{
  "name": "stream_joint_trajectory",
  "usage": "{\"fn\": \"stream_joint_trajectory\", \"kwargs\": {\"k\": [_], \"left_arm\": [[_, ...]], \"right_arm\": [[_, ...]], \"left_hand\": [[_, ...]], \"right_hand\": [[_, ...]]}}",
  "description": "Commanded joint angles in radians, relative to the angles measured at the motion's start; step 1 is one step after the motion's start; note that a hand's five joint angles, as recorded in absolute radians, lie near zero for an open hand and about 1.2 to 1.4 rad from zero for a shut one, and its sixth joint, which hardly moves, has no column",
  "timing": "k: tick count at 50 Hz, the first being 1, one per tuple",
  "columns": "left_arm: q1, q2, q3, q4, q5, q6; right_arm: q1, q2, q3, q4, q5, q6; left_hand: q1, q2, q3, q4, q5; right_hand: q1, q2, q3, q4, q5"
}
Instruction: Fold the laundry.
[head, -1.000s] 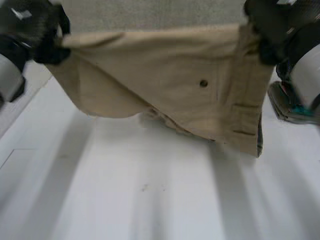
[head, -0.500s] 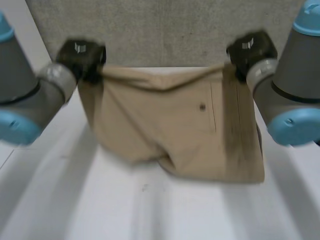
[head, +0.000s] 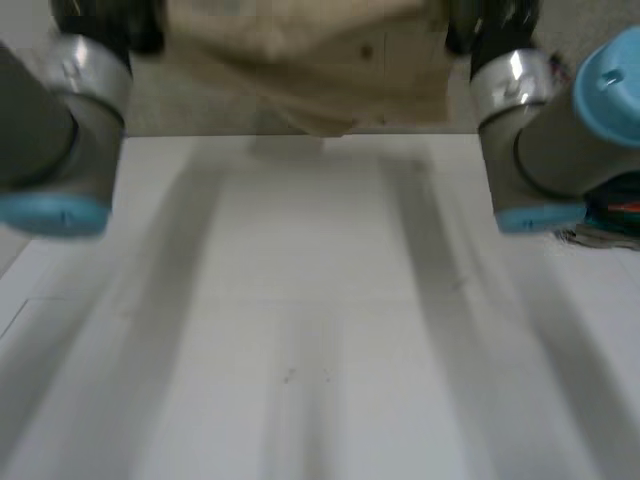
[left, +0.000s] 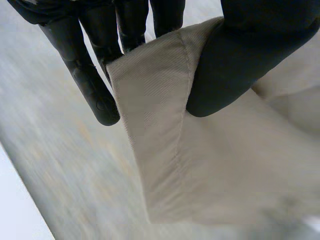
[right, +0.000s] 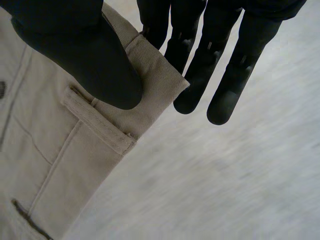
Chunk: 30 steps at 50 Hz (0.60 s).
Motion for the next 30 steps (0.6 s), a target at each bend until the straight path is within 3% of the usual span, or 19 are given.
{"fn": "stream_joint_trajectory", "kwargs": {"k": [1,8,12,16,20,27,30], "left_arm": [[-0.01,-0.031,-0.341,-0.006,0.012,0.007],[-0.033,-0.071,-0.484,-0.026,0.002,0.009],[-0.035,0.024,-0.558,-0.068,-0.001,0.009],[-0.038,0.157,-0.636,-0.149,-0.001,0.01],[-0.038,0.292,-0.713,-0.259,0.002,0.042],[-0.037,0.449,-0.88,-0.491,0.01,0.223],[-0.078,0.477,-0.937,-0.597,0.018,0.309]], "right_arm": [[-0.001,0.129,0.111,0.218,-0.129,-0.013],[-0.001,0.18,0.215,0.259,-0.146,-0.093],[0.002,0.155,0.306,0.259,-0.143,-0.132],[0.005,0.04,0.408,0.295,-0.128,-0.165],[0.011,-0.162,0.529,0.431,-0.096,-0.184],[0.014,-0.299,0.651,0.697,0.01,-0.216],[0.01,-0.354,0.715,0.834,0.051,-0.28]], "left_hand": [[0.238,0.198,0.203,0.196,0.228],[0.238,0.198,0.203,0.196,0.228],[0.238,0.198,0.203,0.196,0.228],[0.238,0.198,0.203,0.196,0.228],[0.238,0.198,0.203,0.196,0.228],[0.238,0.198,0.203,0.196,0.228],[0.238,0.198,0.203,0.196,0.228]], "right_hand": [[0.305,0.226,0.211,0.199,0.214],[0.305,0.226,0.211,0.199,0.214],[0.305,0.226,0.211,0.199,0.214],[0.305,0.226,0.211,0.199,0.214],[0.305,0.226,0.211,0.199,0.214],[0.305,0.226,0.211,0.199,0.214],[0.305,0.226,0.211,0.199,0.214]]}}
